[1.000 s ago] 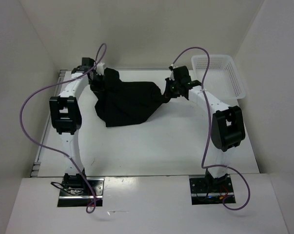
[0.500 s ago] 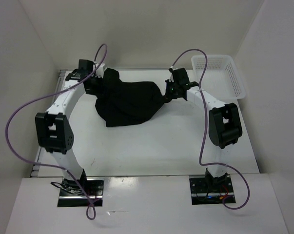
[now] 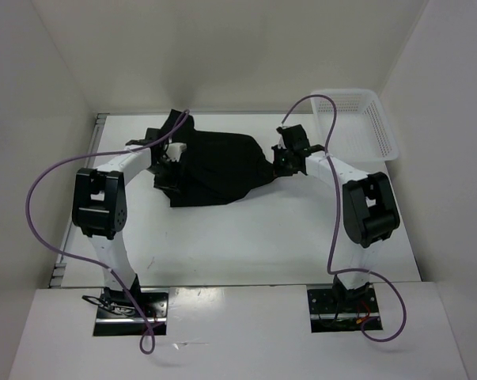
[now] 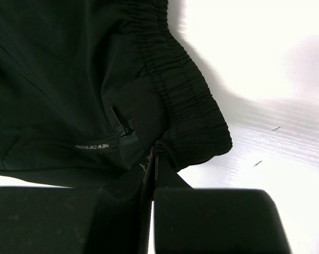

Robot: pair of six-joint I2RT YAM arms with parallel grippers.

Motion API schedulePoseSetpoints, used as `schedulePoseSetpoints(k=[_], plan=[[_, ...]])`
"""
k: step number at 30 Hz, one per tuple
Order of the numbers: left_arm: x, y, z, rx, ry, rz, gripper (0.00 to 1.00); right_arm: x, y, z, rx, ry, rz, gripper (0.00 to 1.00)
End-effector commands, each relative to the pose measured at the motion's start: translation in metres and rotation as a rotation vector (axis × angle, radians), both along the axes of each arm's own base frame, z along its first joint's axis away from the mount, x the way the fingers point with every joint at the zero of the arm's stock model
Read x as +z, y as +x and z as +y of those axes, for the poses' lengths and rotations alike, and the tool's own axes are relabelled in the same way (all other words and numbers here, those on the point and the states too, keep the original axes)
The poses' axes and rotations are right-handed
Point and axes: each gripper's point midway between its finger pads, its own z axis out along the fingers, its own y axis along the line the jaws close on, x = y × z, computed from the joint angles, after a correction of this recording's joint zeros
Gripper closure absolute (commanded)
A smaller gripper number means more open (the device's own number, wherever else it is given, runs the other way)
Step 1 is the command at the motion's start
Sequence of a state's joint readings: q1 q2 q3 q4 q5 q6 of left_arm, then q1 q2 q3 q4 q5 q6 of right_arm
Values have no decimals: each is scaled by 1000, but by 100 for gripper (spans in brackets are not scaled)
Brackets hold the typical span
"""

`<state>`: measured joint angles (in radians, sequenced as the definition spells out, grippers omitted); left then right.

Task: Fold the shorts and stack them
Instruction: Move the shorts to the center of the board

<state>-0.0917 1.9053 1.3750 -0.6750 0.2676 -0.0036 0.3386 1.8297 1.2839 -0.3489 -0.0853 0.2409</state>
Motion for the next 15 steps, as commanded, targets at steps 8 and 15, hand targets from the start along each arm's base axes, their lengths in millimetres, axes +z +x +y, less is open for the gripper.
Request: schedulePoseSetpoints(k=[8, 15], plan=[[-7, 17, 8, 17, 21, -16, 36, 33, 3, 0, 30, 4, -118, 100], [-11, 10, 4, 12, -27, 11, 33, 18, -7, -7, 47, -33, -98, 100]])
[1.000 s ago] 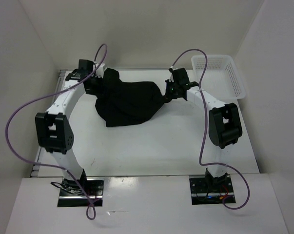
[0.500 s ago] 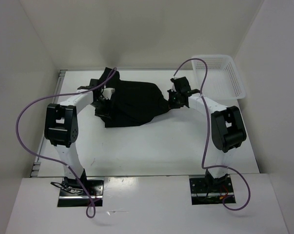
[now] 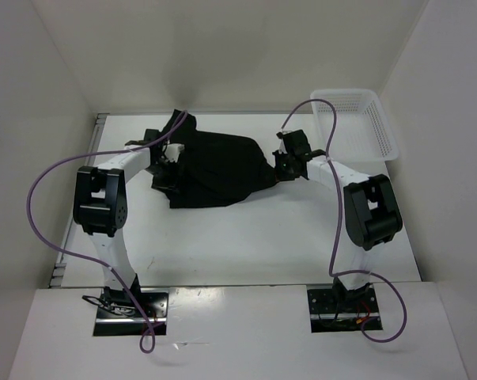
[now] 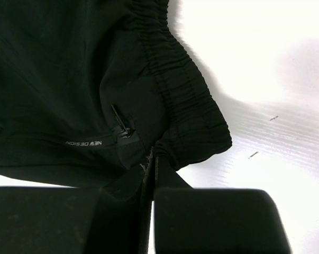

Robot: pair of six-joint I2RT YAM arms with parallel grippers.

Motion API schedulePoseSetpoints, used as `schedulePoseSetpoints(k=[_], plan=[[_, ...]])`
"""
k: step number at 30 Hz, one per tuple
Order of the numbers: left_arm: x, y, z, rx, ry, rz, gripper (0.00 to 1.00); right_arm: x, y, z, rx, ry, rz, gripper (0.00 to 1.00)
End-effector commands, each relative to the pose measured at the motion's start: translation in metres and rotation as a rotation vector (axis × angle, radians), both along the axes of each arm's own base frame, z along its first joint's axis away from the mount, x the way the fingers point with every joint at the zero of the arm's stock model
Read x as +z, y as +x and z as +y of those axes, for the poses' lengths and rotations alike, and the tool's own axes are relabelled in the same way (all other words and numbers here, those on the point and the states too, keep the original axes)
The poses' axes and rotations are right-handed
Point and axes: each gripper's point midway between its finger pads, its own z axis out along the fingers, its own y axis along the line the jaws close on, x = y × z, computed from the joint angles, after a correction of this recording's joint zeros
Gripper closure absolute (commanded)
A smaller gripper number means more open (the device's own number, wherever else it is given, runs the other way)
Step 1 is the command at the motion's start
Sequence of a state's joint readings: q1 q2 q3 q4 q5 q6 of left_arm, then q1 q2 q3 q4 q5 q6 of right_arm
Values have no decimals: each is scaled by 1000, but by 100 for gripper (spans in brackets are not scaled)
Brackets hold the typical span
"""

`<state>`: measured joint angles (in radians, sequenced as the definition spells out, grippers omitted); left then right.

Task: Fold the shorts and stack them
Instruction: Move the shorts to the center of the board

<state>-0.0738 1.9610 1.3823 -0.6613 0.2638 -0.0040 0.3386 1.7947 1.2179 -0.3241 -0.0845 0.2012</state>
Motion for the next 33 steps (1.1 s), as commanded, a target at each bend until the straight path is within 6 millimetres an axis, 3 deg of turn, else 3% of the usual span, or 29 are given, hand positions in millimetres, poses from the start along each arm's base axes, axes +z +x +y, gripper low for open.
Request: schedulePoseSetpoints(k=[1, 2, 3, 6, 7, 9, 12, 15, 18, 20, 21, 22, 27, 29, 33], plan=[[4, 6, -5, -9, -43, -14, 33, 25, 2, -2, 18, -7, -92, 99], [4, 5, -7, -12, -52, -14, 37, 19, -1, -6, 10, -21, -80, 90], [0, 4, -8, -14, -61, -1, 53, 17, -4, -10, 0, -34, -80, 78], [-4, 1, -18, -29, -118, 25, 84, 16, -13, -13, 1, -38, -68, 31], [-4, 1, -18, -29, -118, 25, 95, 20, -13, -13, 7, -40, -79, 26], [-3, 0, -20, -31, -127, 25, 100, 24, -15, -19, -8, -49, -77, 16], [5, -1, -13, -22, -92, 15, 100, 31, -14, -32, -40, -57, -83, 13], [40, 6, -7, -13, -54, -73, 100, 34, -8, -41, -101, -42, -85, 13], [65, 2, 1, -1, -17, -113, 100, 30, -3, -25, -81, 37, -66, 13], [70, -8, 1, -1, -17, -105, 100, 25, 2, -21, -113, 61, -50, 13], [76, -17, -7, -25, -18, -108, 100, 20, 6, -20, -114, 57, -40, 13], [66, -34, -5, -29, 7, -66, 100, 17, 8, -20, -114, 56, -36, 13], [53, -81, -13, -52, -37, 46, 96, 10, 27, -23, -176, 32, -41, 13], [58, -94, -24, -68, -107, 86, 92, 4, 27, -25, -190, 25, -29, 13], [68, -139, -37, -83, -193, 261, 87, -3, 29, -26, -204, 19, -21, 13]])
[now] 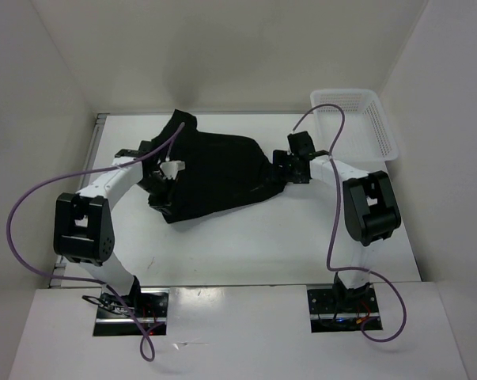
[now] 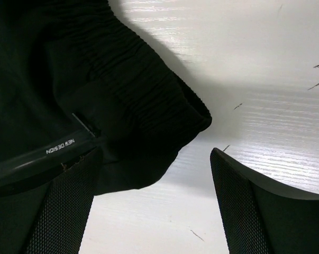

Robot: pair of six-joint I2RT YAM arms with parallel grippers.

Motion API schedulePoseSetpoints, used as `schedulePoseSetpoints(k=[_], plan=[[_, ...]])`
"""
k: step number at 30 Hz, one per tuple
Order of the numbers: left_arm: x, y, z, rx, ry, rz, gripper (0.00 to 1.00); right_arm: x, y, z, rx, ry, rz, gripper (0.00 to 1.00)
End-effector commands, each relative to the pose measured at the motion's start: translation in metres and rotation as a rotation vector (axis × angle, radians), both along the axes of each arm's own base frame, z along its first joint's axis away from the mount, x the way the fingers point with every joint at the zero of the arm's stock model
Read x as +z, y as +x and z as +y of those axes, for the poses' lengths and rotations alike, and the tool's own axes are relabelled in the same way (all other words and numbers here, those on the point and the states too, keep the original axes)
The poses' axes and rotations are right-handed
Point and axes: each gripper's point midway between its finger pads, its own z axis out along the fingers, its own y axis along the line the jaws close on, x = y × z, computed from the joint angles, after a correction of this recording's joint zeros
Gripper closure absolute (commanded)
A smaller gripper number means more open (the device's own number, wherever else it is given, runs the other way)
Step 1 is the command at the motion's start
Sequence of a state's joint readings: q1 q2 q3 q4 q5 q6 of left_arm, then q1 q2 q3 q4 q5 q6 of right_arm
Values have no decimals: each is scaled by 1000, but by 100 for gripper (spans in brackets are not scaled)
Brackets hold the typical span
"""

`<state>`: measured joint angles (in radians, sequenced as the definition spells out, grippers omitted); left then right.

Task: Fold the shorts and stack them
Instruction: Move the shorts to the center of the board

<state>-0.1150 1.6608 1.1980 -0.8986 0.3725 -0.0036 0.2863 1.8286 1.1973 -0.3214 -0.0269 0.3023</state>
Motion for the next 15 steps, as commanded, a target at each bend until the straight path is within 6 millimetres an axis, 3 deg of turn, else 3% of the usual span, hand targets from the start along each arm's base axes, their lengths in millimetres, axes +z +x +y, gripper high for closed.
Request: schedulePoseSetpoints(k=[1, 3, 4, 5, 8, 9, 11, 13, 15], plan=[[12, -38, -13, -17, -82, 143, 86, 19, 27, 4, -37, 18, -90, 13], [10, -34, -10, -16, -61, 126, 83, 18, 29, 3, -51, 15, -90, 13], [9, -26, 0, 21, -56, 104, 80, 25, 36, 5, -51, 22, -113, 13], [8, -13, 3, 40, -69, 69, 70, 19, 35, 5, -51, 18, -102, 13], [11, 22, 28, 133, -90, -34, 62, 25, 48, 8, -51, 27, -128, 16], [16, 27, 28, 150, -144, -37, 57, 27, 52, 10, -51, 29, -134, 16], [23, 24, 27, 174, -215, -16, 51, 28, 56, 11, -58, 36, -136, 17], [9, 8, 25, 180, -216, 42, 47, 24, 56, 10, -71, 32, -128, 18], [-2, 19, 40, 189, -125, -11, 46, 18, 56, 10, -78, 33, -115, 19]])
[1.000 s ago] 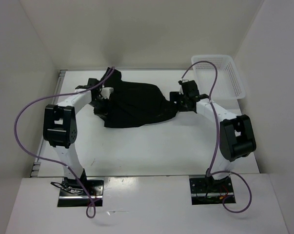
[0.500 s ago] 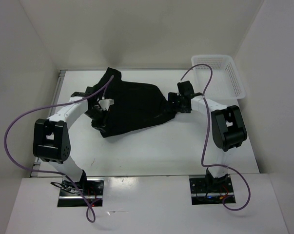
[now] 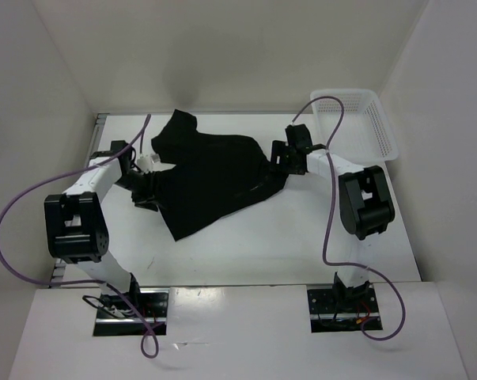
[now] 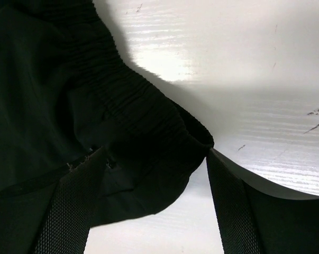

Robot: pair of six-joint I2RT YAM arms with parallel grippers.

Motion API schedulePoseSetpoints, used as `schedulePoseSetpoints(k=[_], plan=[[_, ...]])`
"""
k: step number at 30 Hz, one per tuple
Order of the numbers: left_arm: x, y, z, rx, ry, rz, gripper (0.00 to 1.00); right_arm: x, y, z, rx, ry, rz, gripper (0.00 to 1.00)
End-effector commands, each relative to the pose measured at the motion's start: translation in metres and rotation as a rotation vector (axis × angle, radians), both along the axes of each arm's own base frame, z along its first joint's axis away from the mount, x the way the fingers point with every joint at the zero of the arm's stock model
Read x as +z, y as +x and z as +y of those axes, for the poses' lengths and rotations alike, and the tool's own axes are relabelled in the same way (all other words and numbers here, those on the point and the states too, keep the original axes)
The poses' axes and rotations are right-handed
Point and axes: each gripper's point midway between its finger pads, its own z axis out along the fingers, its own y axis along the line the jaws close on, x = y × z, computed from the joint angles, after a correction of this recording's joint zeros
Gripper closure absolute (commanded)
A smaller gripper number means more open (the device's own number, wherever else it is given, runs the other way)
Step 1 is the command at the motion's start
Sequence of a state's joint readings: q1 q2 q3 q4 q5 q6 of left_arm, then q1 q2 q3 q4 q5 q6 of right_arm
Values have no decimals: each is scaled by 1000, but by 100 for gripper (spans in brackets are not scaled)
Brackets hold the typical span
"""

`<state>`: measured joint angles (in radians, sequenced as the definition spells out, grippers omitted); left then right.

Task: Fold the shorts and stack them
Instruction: Move the shorts to the center of the board

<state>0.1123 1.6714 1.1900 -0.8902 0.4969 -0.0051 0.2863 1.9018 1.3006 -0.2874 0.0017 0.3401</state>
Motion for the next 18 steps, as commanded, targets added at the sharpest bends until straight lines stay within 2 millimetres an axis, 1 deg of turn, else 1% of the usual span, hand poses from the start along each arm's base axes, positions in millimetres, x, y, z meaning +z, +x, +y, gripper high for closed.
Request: schedulePoseSetpoints(k=[1, 3, 4, 5, 6, 7, 8, 9, 10, 11, 12, 13, 14, 15, 16, 17, 18], plan=[[-12, 6, -3, -27, 29, -25, 46, 4, 20, 2, -37, 6, -47, 19], [-21, 5, 1, -30, 71, -2, 45, 4, 21, 0, -51, 4, -48, 21], [-25, 0, -5, -60, 84, 21, 45, -2, 18, -1, -51, -3, -29, 21], [-29, -5, -8, -82, 108, 32, 45, -2, 19, -3, -60, -13, -32, 22], [-32, -13, -14, -110, 126, 53, 44, -2, 19, -5, -68, -22, -35, 22], [-29, -16, -29, -169, 137, 34, 44, -2, 20, -7, -73, -28, -37, 22], [-27, -23, -36, -196, 137, 29, 40, -2, 20, -8, -80, -36, -40, 22], [-31, -29, -41, -222, 147, 41, 37, -2, 22, -14, -100, -59, -47, 23], [-30, -29, -48, -257, 168, 14, 33, 2, 26, -15, -109, -65, -60, 23], [-34, -34, -48, -274, 194, 25, 31, 2, 26, -17, -116, -73, -63, 23], [-42, -32, -41, -279, 261, 8, 28, 2, 27, -20, -128, -86, -67, 23], [-47, -33, -39, -292, 300, 4, 28, 6, 30, -19, -129, -83, -76, 23], [-50, -36, -43, -323, 332, -5, 26, 6, 30, -20, -122, -89, -77, 23], [-54, -33, -40, -331, 384, -26, 24, 4, 28, -20, -121, -92, -68, 25], [-57, -35, -42, -349, 398, -31, 22, 4, 28, -20, -121, -92, -68, 25], [-57, -33, -46, -362, 407, -49, 22, 4, 28, -20, -121, -92, -68, 25], [-57, -36, -54, -397, 417, -58, 20, -4, 24, -21, -120, -100, -48, 25]])
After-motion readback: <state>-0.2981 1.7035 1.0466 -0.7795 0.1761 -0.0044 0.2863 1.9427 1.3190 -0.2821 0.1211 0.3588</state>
